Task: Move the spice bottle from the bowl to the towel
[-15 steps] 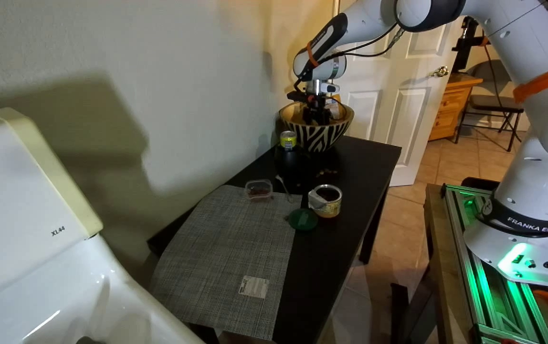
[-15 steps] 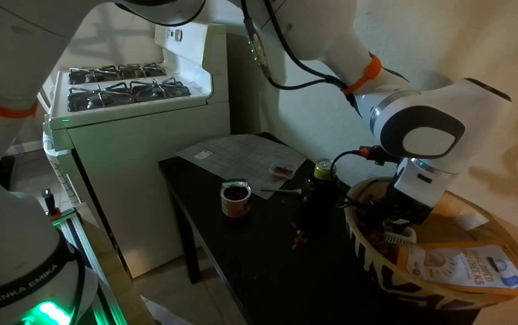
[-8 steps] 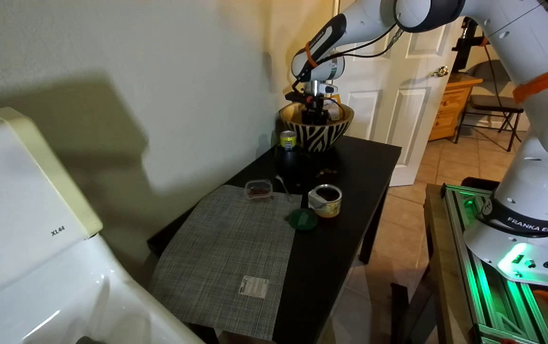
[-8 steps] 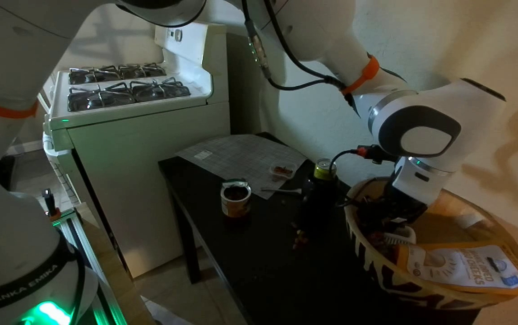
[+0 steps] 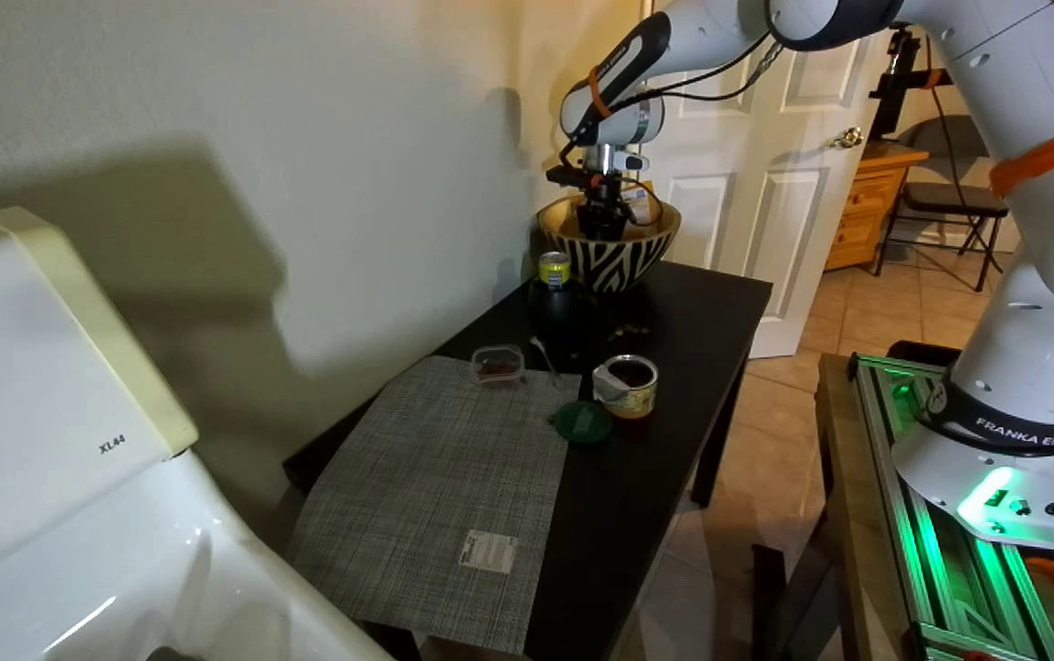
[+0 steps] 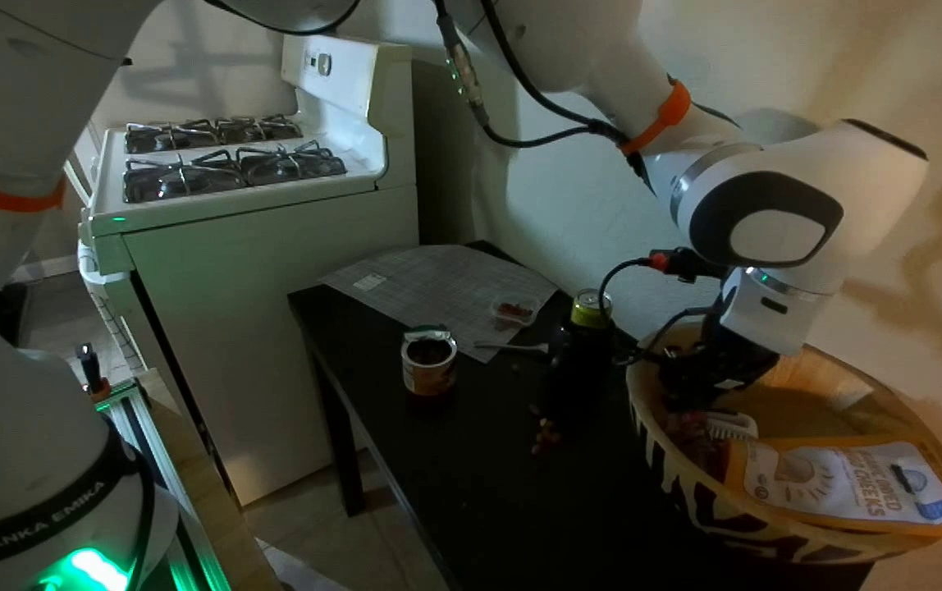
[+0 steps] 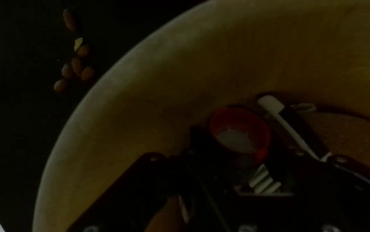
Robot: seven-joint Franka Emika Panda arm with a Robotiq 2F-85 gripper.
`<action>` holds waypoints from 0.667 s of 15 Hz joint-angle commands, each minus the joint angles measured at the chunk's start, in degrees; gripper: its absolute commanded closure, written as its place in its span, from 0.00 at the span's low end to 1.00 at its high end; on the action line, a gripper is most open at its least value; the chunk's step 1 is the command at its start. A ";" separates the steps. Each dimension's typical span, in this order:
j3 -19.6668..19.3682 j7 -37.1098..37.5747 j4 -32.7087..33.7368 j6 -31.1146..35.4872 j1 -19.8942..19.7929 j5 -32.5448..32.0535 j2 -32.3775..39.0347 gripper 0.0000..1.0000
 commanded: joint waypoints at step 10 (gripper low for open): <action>1.09 -27.13 -29.67 0.98 0.44 19.31 -39.99 0.77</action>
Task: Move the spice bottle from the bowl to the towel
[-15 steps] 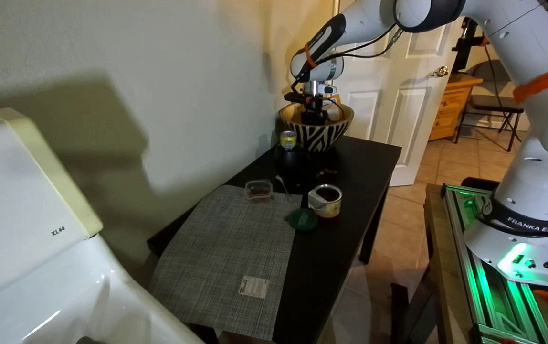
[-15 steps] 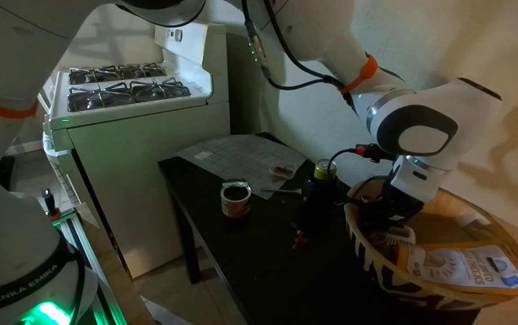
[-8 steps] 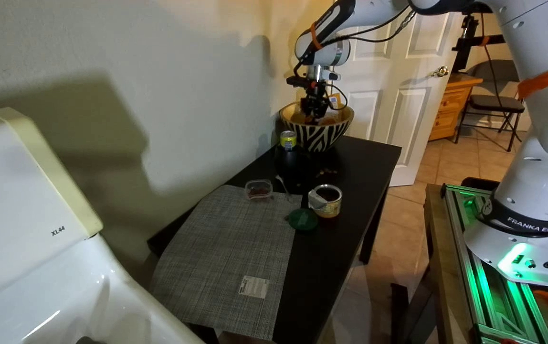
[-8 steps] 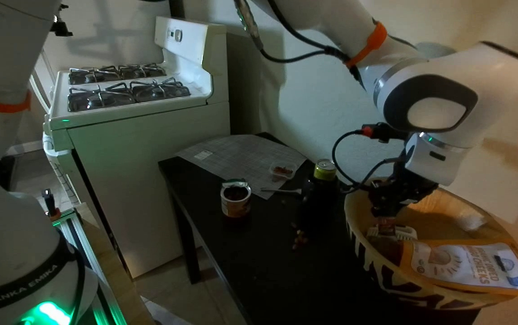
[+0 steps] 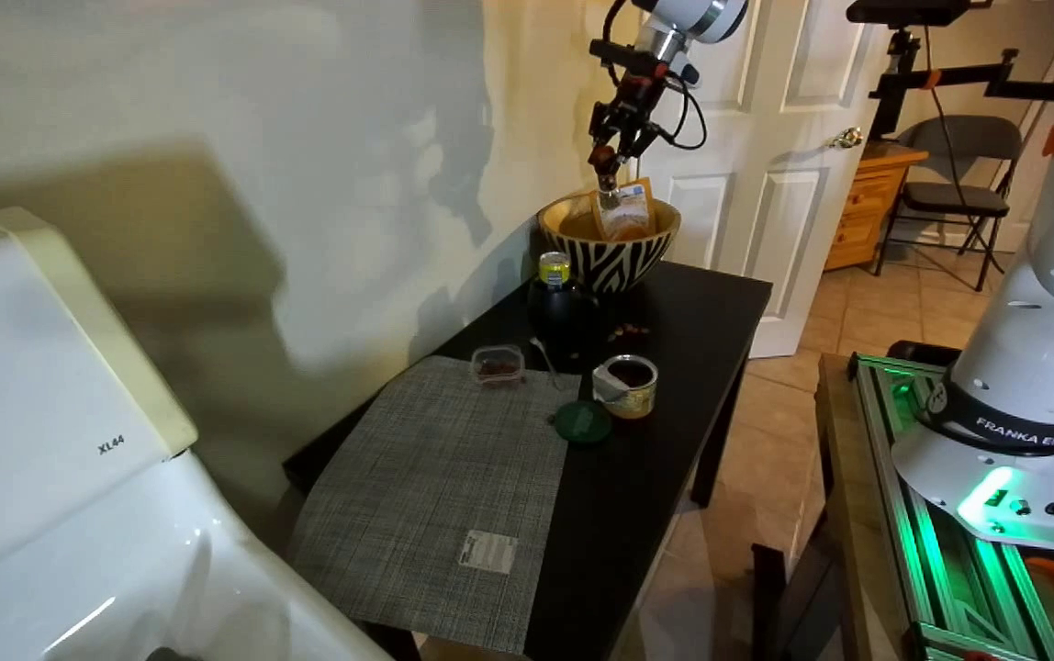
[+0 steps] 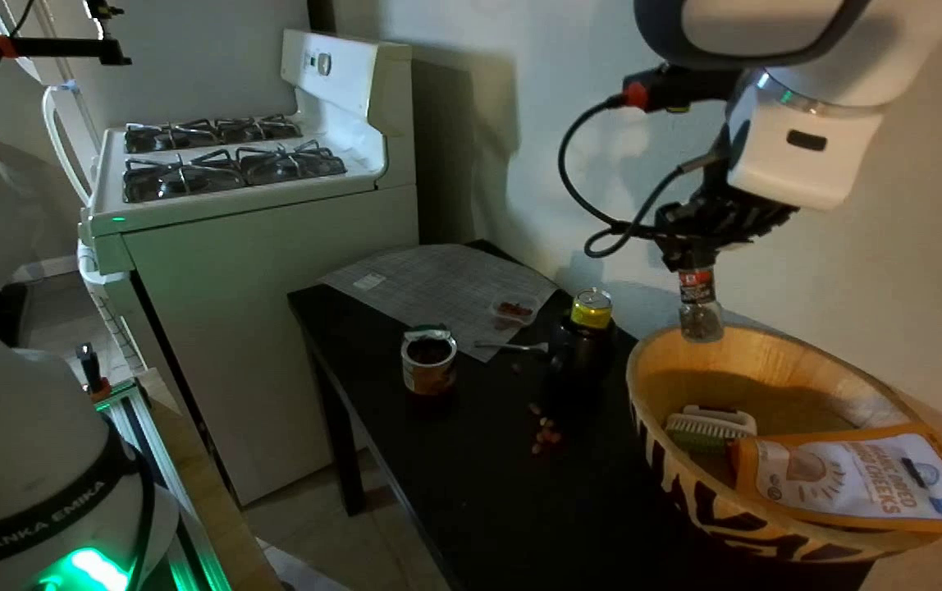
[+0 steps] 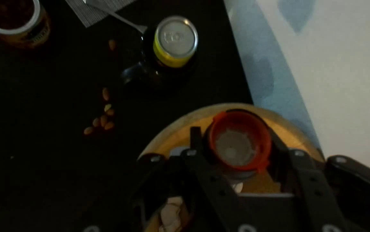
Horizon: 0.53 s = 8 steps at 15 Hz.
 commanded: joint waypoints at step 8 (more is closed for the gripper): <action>8.33 -11.76 -20.47 -3.83 14.07 12.79 -17.92 0.77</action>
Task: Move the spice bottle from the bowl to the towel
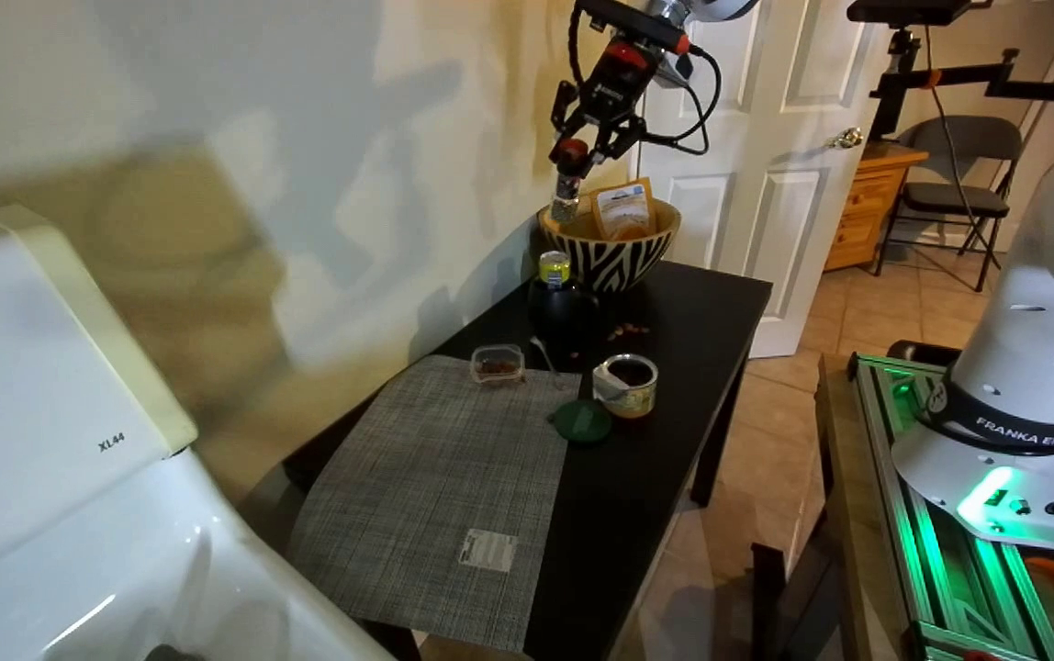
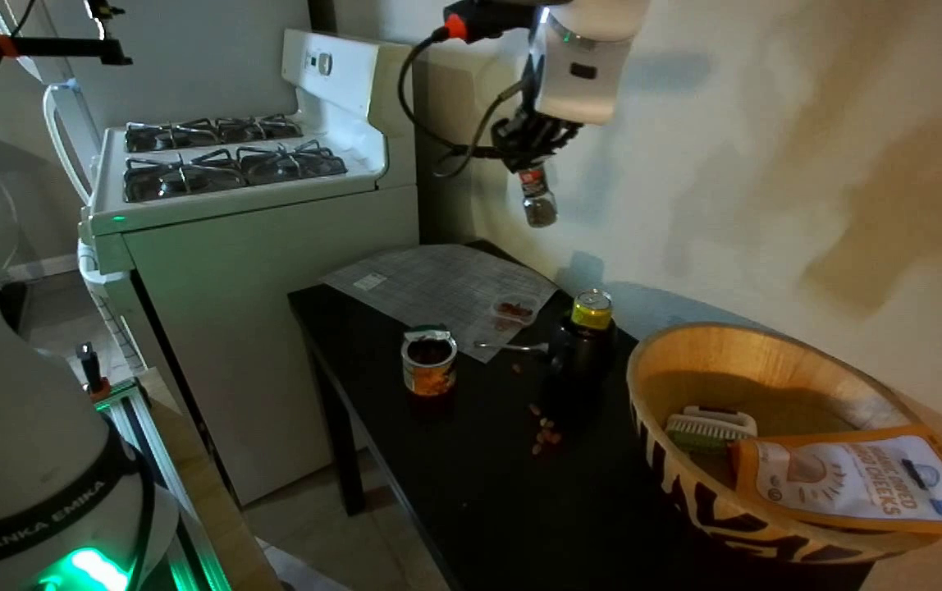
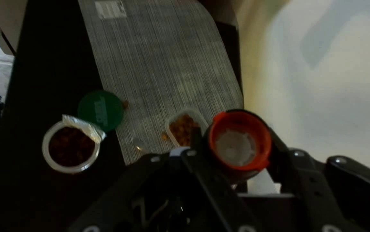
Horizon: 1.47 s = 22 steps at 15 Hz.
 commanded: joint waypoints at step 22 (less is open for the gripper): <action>10.25 -0.31 15.75 7.13 14.18 25.84 34.80 0.77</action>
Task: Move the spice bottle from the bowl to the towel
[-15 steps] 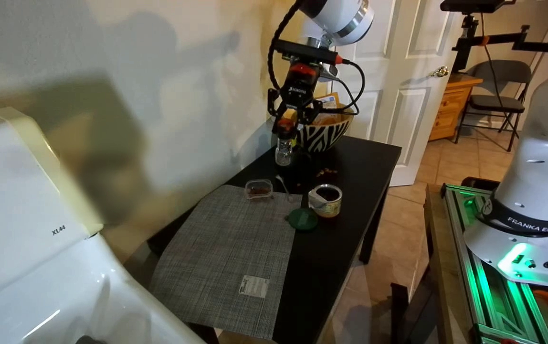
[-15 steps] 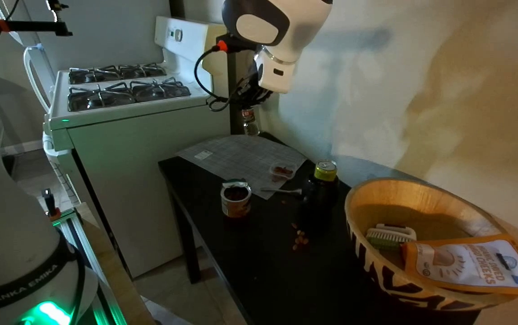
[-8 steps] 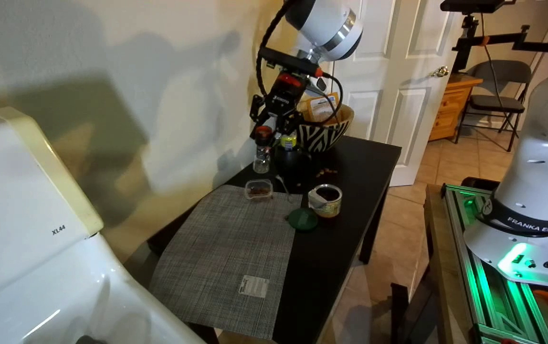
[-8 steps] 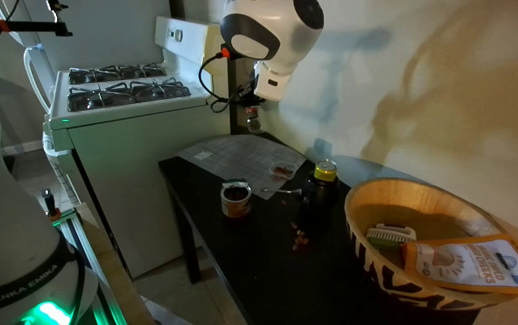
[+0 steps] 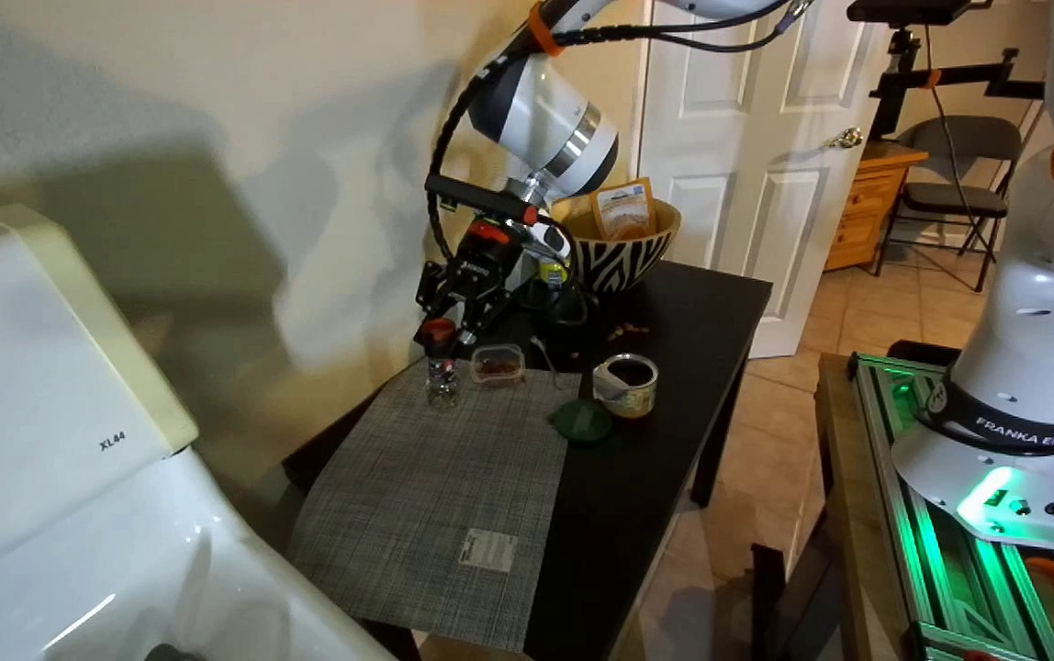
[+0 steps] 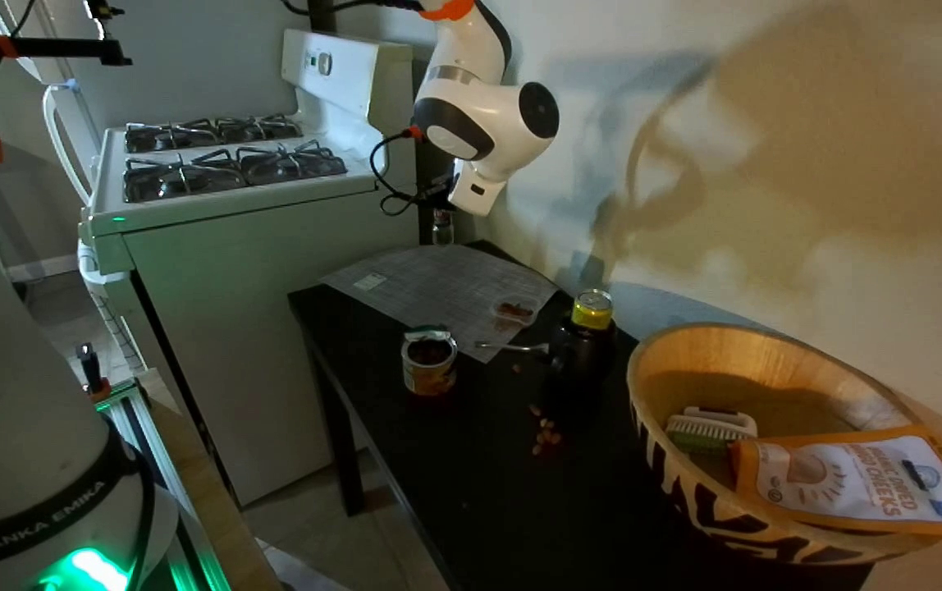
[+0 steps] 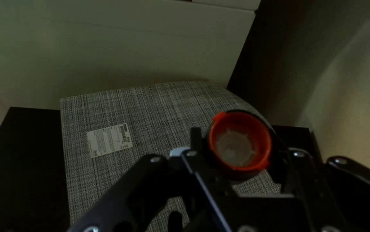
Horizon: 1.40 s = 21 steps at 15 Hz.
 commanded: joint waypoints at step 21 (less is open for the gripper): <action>0.58 -0.66 15.66 -1.40 4.33 -5.23 14.91 0.00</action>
